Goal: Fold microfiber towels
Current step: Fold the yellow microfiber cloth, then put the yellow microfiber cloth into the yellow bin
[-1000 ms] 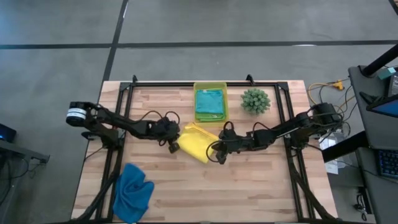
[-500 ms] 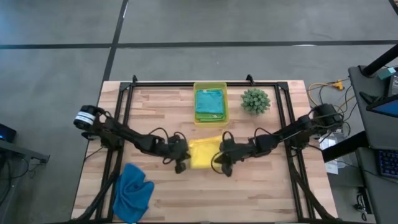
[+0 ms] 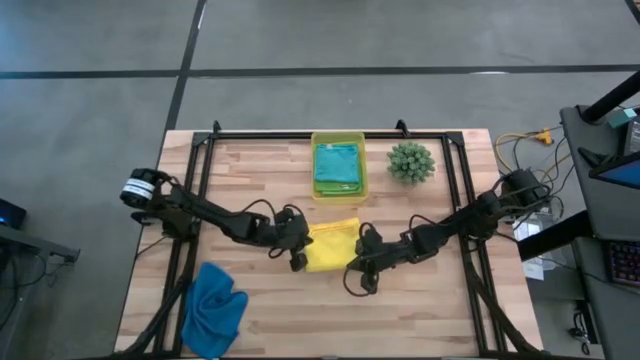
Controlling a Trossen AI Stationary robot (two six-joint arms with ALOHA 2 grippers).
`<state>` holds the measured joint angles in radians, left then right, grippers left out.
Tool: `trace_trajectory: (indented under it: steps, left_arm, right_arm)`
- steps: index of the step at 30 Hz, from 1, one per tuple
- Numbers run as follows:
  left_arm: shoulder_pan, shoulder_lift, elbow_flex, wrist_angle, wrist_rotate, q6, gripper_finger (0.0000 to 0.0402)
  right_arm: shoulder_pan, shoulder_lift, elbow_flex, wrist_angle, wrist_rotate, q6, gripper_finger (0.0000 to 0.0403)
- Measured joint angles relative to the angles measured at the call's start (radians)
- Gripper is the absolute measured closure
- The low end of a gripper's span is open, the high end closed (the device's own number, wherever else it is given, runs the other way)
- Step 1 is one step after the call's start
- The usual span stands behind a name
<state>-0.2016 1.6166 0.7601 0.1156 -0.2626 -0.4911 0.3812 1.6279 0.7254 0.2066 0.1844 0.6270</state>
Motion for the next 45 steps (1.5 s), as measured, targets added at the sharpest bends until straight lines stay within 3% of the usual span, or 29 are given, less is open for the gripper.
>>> trace_trajectory:
  steps: [6,11,21,24,32,40,45]
  left_arm:
    - [0.035,0.045,0.0,-0.034,0.012,-0.001,0.0401]
    - [0.064,0.024,0.0,-0.163,-0.08,-0.076,0.0402]
    - [0.066,-0.043,0.0,-0.14,-0.138,-0.068,0.0402]
    - [0.077,-0.033,0.0,-0.137,-0.118,-0.028,0.0402]
    - [0.117,0.058,0.0,-0.125,-0.058,0.034,0.0401]
    - [0.138,0.15,0.002,-0.008,0.018,0.037,0.0401]
    - [0.138,0.198,0.002,0.027,0.092,0.028,0.0401]
  right_arm:
    - [0.0,0.0,0.0,-0.028,0.0,0.004,0.0394]
    - [0.005,0.0,0.0,-0.07,-0.009,0.019,0.0394]
    - [0.016,-0.016,0.0,-0.056,-0.061,-0.051,0.0394]
    - [0.017,-0.016,0.006,-0.05,-0.061,-0.153,0.0384]
    - [0.024,0.035,0.093,-0.066,0.027,-0.467,0.0297]
    - [0.038,0.166,0.233,-0.289,0.113,-0.604,0.0183]
    - [0.067,0.259,0.333,-0.416,0.178,-0.631,0.0143]
